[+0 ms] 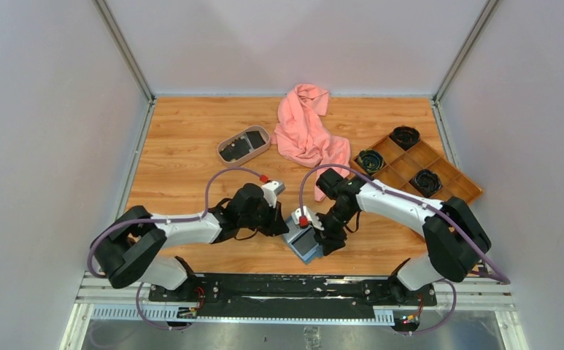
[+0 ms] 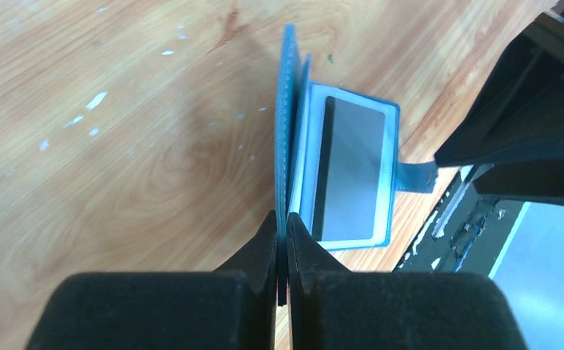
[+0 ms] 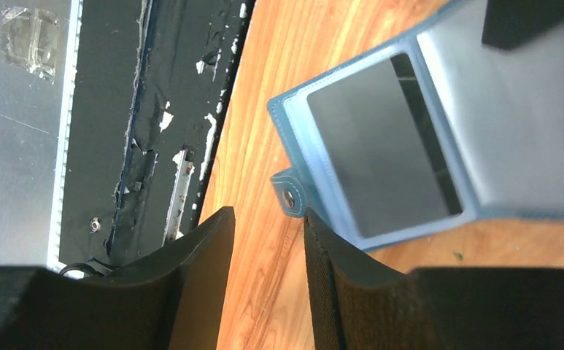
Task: Put the credit cards into the card holder
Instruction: Turn over the card slot in the card holder.
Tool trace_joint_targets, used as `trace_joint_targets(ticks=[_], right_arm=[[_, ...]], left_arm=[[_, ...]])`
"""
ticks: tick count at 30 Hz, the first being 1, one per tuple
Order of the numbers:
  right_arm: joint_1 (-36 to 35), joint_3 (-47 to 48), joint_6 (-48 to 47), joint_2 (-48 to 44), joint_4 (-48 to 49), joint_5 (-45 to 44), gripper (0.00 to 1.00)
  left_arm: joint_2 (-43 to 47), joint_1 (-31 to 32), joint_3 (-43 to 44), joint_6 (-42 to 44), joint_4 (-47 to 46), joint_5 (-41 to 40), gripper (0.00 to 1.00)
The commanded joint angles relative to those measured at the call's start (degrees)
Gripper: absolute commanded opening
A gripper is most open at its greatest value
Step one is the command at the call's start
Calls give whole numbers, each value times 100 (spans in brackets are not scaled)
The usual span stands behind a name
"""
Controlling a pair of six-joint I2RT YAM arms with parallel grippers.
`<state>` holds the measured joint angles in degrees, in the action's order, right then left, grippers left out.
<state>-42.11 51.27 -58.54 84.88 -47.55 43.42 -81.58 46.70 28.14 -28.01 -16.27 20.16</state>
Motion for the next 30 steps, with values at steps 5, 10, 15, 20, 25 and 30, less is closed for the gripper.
trace_joint_targets(ticks=[5, 10, 15, 20, 25, 30], right_arm=[[537, 50, -15, -551, -127, 102, 44], [596, 40, 182, -638, 51, 26, 44], [696, 48, 399, -753, 210, -61, 43], [928, 113, 580, -911, 294, 13, 43], [1169, 329, 751, -1077, 334, 27, 43], [1544, 972, 1502, -1058, 240, 204, 51]], left_arm=[[1261, 40, -1048, -2192, -192, -2271, 0], [1530, 278, -1301, -3003, -218, -3277, 0], [1823, 588, -1396, -3337, -225, -3883, 0], [1871, 729, -1459, -3450, -227, -4065, 0], [1888, 811, -1515, -3611, -261, -4191, 0], [2107, 891, -1601, -3749, -280, -4421, 0]])
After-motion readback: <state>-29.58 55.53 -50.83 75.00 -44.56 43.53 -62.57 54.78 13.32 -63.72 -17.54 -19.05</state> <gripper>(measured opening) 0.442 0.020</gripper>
